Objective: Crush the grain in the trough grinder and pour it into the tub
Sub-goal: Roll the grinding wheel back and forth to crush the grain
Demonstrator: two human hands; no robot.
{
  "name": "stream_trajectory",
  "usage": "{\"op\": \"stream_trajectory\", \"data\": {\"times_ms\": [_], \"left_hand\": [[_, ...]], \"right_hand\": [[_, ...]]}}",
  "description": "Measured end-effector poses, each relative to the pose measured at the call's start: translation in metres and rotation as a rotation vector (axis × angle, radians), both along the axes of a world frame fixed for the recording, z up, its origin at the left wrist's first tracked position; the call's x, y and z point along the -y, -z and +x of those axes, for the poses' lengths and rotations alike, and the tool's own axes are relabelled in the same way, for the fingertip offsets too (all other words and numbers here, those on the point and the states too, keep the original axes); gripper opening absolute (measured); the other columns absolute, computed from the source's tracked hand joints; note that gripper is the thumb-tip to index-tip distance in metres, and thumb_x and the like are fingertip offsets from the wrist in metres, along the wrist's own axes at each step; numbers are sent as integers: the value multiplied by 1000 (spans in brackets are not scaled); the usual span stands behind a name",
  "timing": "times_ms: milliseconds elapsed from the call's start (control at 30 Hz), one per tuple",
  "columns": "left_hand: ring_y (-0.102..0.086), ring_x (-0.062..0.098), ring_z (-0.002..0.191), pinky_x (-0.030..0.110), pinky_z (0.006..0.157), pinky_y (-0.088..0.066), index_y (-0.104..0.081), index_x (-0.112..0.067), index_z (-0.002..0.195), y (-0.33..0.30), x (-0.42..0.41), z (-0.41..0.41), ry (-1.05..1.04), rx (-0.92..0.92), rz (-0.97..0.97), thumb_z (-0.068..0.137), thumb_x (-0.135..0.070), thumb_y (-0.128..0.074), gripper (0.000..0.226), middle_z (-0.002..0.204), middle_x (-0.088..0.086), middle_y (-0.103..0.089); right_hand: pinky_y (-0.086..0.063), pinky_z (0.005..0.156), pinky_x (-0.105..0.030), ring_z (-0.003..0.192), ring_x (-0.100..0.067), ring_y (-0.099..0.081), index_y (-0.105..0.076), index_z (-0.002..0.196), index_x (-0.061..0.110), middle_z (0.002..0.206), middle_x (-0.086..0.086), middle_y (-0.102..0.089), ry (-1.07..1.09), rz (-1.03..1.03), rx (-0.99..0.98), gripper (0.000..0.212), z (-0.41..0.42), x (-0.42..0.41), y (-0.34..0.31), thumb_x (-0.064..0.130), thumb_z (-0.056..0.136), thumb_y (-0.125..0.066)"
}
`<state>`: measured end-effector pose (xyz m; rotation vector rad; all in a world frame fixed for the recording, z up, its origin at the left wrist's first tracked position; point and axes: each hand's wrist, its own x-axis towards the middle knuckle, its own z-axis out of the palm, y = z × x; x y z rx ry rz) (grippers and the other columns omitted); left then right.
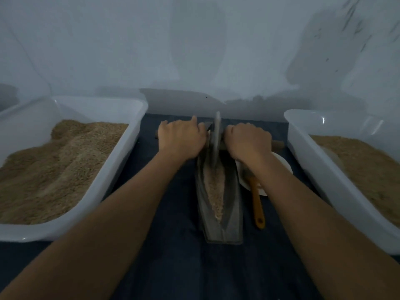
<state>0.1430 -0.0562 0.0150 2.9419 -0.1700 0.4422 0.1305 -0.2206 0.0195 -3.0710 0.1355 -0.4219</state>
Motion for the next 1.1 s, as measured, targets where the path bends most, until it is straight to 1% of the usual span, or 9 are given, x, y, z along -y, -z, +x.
{"op": "stream_trajectory", "data": {"times_ms": [100,267,367,467,600,700,800,967,1100], "left_hand": [[-65,29,82,42,83,-48,-59,-19,93,14,-16,-39,86,79,-26,108,-35,-21,43,84,2,-64],[-55,17,137,46,110,-46,-50,-17,152,40,-42,-126,208,318,-125,111,-44,-27,54,148,-1,-59],[-48,18,143,51,116,-39,-47,-17,154,36,-34,-114,182,252,-101,110,-47,-22,59,153,0,-54],[-46,20,144,47,116,-36,-40,-19,158,20,-17,-62,120,126,-19,108,-46,-17,62,156,0,-51],[-65,32,107,47,95,-45,-50,-19,149,2,2,6,-25,53,-27,107,-42,-22,55,122,9,-71],[-60,29,75,44,82,-46,-59,-20,96,-1,6,-4,-18,89,73,105,-42,-22,44,87,6,-68],[-65,22,84,41,82,-47,-63,-21,108,13,-8,-54,89,209,47,107,-41,-25,43,95,-1,-69],[-61,17,127,41,100,-49,-51,-13,150,40,-44,-131,262,348,-89,110,-45,-31,55,142,3,-63],[-58,18,132,43,101,-48,-51,-16,150,31,-26,-98,155,240,-46,110,-47,-24,58,147,2,-60]], "right_hand": [[-44,85,-44,121,-33,-58,-67,95,17,110,-9,-70,-103,-9,110,48,-46,-8,4,31,106,-22],[-53,96,-38,119,-20,-67,-69,131,16,128,-1,-72,-203,2,323,52,-129,-1,15,38,106,-29],[-47,63,-27,80,-16,-71,-74,109,25,94,5,-76,-194,-32,326,52,-119,2,13,41,106,-25],[-28,51,-29,66,-18,-59,-52,74,26,68,8,-56,-156,-54,200,50,-63,0,13,37,104,-14],[-32,68,-38,80,-32,-58,-65,87,20,96,-8,-69,25,71,102,47,16,4,3,39,103,-26],[-33,67,-38,79,-30,-56,-60,79,19,91,-4,-66,11,77,72,42,11,5,5,34,103,-29],[-41,65,-38,93,-29,-65,-56,76,21,88,-3,-67,-104,79,146,44,-48,8,17,31,107,-26],[-47,107,-42,136,-23,-56,-63,138,13,141,-4,-63,-256,26,378,60,-128,6,24,41,109,-18],[-47,106,-44,132,-28,-59,-70,125,13,133,-7,-68,-168,-17,202,62,-91,-3,9,36,106,-16]]}}
